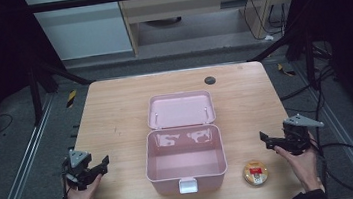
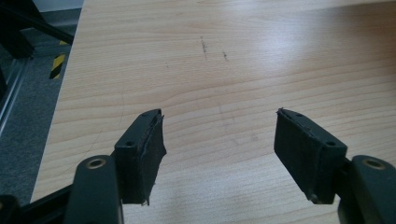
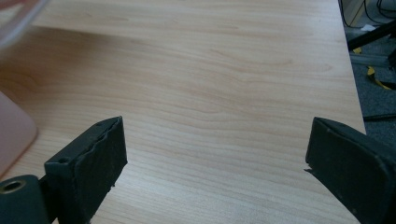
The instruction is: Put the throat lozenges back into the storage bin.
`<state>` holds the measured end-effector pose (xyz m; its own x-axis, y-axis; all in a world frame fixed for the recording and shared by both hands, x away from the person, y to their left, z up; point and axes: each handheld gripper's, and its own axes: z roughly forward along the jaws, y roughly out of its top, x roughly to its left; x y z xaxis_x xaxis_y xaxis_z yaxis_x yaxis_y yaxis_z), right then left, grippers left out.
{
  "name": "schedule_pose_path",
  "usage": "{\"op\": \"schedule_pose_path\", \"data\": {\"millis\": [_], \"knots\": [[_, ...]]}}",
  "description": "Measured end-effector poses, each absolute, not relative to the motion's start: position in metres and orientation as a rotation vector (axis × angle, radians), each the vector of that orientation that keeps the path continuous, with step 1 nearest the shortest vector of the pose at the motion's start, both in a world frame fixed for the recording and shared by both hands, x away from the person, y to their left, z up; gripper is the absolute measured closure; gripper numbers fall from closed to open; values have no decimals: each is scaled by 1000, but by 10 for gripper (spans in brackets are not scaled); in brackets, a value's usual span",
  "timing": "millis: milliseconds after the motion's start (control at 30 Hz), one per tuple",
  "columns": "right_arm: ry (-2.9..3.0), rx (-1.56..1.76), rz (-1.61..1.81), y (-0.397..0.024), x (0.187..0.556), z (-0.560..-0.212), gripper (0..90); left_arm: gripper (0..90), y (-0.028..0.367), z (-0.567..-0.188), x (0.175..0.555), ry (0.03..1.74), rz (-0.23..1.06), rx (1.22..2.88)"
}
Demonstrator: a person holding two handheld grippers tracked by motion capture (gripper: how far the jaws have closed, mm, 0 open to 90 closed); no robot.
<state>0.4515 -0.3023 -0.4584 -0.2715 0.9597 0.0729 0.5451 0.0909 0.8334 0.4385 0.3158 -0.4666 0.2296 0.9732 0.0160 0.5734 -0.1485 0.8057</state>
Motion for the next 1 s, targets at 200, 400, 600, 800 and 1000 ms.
{"op": "schedule_pose_path", "data": {"millis": [200,400,600,800,1000], "knots": [[1908,1430,1110,-300,446,-442,16,356,316,-466,438,1431,714,1824],[1976,1372,1083,-294,444,-434,10,339,315,-467,438,1429,695,1838],[2026,1311,1060,-288,443,-427,61,311,312,-468,440,1426,677,1858],[2068,1233,1080,-283,444,-414,88,276,310,-470,441,1423,664,1876],[2107,1152,1102,-275,446,-401,109,263,310,-469,441,1417,667,1874]]}}
